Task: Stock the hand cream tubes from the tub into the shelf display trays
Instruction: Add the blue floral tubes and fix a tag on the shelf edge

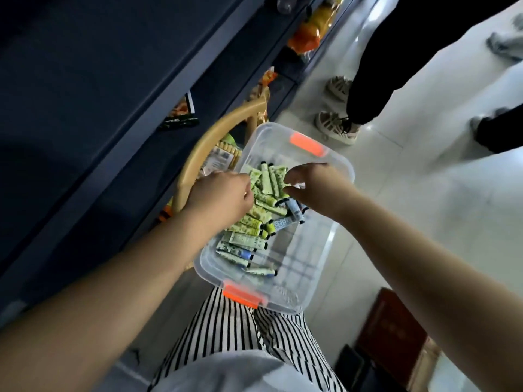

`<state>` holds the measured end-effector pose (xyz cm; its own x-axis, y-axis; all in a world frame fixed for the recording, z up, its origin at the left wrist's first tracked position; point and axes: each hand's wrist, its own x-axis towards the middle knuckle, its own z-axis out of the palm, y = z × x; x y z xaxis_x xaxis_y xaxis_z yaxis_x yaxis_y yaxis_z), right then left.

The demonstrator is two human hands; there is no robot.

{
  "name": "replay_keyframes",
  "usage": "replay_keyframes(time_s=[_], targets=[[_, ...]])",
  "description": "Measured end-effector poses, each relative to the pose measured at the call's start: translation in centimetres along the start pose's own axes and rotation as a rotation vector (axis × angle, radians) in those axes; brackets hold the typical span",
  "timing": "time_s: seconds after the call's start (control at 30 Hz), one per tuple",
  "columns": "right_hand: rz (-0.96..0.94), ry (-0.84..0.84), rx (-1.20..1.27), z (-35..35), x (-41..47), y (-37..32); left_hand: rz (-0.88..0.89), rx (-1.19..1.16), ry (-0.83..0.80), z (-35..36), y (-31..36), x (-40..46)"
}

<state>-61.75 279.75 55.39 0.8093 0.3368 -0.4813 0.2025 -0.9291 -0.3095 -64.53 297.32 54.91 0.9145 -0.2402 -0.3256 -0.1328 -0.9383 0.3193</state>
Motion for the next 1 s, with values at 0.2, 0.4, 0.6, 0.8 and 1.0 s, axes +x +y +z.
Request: replay_keyframes(time_s=[0.2,0.4,0.6,0.8,1.0], targets=[[0.064,-0.059,-0.027,-0.1,-0.4,-0.2,-0.015,0.003,-0.059,0.2,0.2,0.7],[0.062,-0.131,0.016,-0.4,2.9,0.5,-0.204,-0.183,0.006,0.7,-1.2,1.4],[-0.034,-0.222,0.13,3.8,8.5,1.6,-0.672,-0.379,0.155,6.9,-0.8,0.2],[-0.119,-0.47,0.095,10.9,11.1,3.0,-0.961,-0.598,0.29,15.0,4.6,-4.2],[-0.167,-0.649,-0.012,19.5,10.4,2.9,-0.755,-0.393,0.391,21.3,6.3,-7.0]])
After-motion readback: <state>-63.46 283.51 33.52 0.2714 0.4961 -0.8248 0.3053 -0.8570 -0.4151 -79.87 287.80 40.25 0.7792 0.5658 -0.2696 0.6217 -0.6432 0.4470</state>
